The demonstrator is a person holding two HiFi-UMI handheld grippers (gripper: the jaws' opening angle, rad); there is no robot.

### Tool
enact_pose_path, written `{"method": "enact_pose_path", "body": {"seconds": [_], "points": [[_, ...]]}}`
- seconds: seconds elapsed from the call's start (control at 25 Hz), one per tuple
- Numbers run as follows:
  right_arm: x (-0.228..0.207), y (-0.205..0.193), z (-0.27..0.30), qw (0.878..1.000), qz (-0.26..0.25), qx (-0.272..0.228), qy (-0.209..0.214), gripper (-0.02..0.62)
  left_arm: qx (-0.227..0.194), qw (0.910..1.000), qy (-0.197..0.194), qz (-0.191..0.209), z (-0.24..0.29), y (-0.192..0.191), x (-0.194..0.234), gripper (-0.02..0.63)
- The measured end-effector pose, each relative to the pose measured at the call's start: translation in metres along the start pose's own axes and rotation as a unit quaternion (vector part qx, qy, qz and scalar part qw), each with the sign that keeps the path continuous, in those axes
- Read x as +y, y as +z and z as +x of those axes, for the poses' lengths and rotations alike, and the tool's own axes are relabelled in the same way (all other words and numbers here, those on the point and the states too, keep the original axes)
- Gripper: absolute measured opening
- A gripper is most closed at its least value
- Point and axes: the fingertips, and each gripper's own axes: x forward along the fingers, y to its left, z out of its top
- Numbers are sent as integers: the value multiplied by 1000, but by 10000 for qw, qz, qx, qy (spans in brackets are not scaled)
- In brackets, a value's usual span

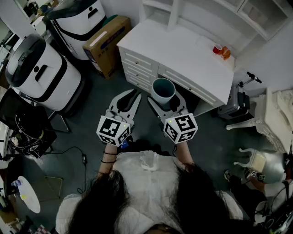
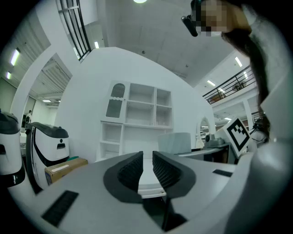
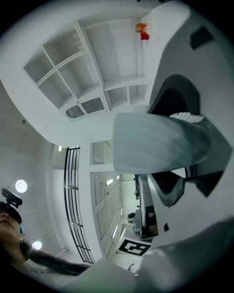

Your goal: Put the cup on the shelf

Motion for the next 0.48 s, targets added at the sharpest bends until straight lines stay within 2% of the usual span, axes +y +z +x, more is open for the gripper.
{"method": "enact_pose_path", "body": {"seconds": [0.48], "points": [[16,-10,17,9999,75,51,-61,339,62,9999,-100,-66,-12,-6,21,75]]}}
